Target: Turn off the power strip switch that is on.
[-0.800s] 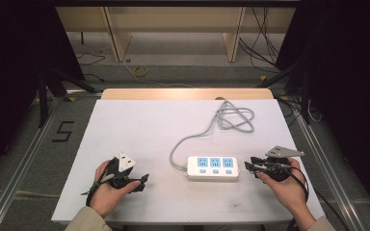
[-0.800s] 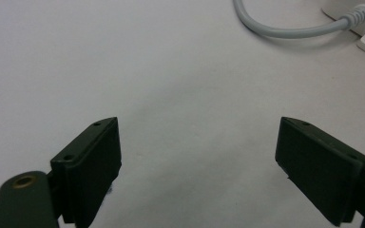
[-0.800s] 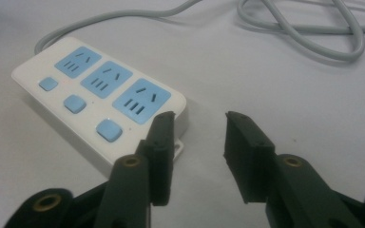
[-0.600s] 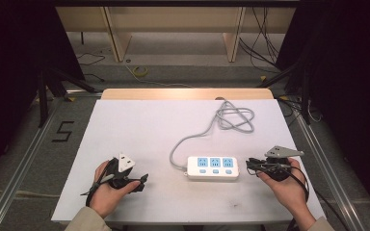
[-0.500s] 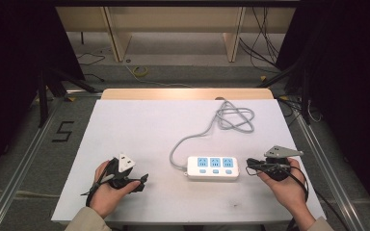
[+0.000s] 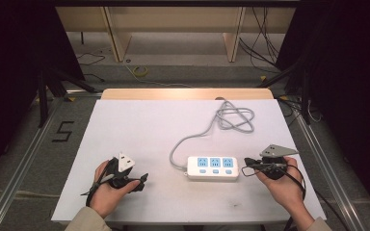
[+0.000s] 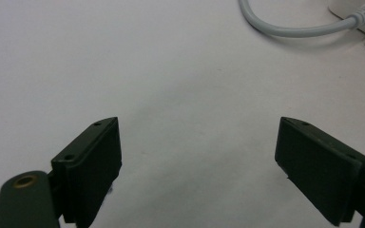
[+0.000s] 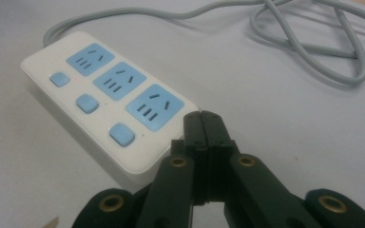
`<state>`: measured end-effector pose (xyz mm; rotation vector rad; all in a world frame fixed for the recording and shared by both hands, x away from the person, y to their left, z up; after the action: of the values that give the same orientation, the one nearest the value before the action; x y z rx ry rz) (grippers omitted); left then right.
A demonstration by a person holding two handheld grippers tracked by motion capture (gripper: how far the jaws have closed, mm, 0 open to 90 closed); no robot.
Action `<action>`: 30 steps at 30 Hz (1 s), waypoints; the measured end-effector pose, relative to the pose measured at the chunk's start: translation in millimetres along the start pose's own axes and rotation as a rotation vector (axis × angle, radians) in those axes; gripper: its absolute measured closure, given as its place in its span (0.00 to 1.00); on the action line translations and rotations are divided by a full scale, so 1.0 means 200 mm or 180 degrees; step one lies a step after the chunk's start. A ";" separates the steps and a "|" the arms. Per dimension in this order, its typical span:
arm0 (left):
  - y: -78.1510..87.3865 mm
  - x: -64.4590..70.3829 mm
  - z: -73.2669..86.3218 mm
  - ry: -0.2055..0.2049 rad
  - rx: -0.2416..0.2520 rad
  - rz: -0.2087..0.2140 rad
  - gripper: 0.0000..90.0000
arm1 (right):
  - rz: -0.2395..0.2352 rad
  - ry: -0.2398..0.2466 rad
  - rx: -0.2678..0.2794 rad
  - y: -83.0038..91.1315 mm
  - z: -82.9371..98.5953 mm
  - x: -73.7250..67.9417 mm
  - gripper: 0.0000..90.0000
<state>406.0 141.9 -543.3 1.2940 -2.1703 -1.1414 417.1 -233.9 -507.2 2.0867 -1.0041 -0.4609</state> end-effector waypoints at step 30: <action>0.00 -0.01 0.00 -0.0015 -0.0006 -0.0042 0.17 | -0.0057 0.0069 -0.0107 -0.02 -0.04 -0.05 1.00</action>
<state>406.6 143.4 -543.1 1.3079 -2.1665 -1.1524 417.9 -220.7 -504.1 2.0680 -0.9597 -0.4601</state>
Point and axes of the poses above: each handheld gripper's, and its own axes: y roughly backward along the jaws, z roughly out of its underside, x roughly to its right, the point moved 10 cm from there along -y, roughly forward along the jaws, and after that the axes turned 10 degrees about -x, right-handed, at the moved point
